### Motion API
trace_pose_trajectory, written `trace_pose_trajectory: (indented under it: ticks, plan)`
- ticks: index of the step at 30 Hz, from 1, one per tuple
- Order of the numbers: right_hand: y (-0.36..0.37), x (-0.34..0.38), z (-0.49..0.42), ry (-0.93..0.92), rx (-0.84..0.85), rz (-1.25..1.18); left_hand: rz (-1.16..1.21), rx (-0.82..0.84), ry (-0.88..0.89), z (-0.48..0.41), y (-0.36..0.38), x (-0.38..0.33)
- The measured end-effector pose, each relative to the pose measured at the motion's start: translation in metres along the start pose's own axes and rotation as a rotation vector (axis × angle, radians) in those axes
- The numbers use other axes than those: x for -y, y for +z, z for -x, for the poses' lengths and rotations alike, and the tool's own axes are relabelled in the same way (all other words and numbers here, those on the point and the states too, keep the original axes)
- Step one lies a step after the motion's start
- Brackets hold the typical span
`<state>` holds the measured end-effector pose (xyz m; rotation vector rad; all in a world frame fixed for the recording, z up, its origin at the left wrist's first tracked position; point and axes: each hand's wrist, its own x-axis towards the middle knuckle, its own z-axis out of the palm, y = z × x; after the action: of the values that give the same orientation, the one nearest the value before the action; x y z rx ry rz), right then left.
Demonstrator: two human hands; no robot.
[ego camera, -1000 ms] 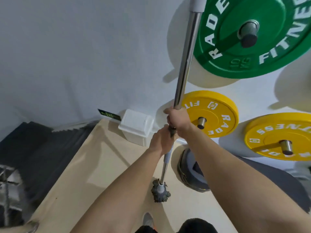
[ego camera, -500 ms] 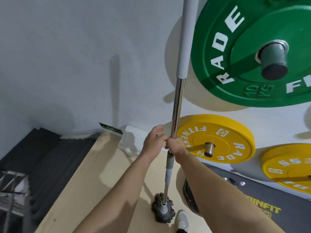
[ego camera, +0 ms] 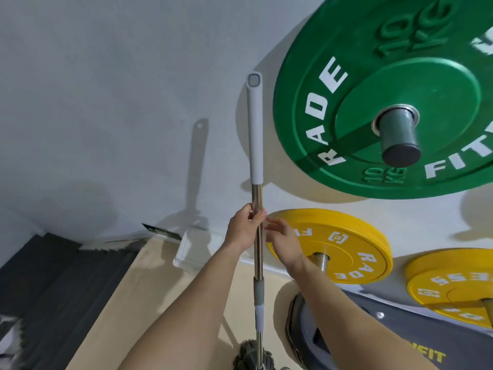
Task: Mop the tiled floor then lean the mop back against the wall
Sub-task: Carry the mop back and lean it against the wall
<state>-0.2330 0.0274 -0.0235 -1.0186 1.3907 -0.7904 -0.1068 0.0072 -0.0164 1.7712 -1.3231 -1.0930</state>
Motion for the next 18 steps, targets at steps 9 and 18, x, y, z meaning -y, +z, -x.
trace_pose_trajectory:
  ticks: [9, 18]
  plan:
    - [0.021, 0.078, -0.009, -0.132, -0.136, 0.089, -0.185, 0.153, -0.062, -0.036, -0.011, -0.027]
    - [0.035, 0.075, -0.032, -0.068, -0.191, 0.085, 0.046, 0.291, -0.176, -0.074, -0.018, -0.015]
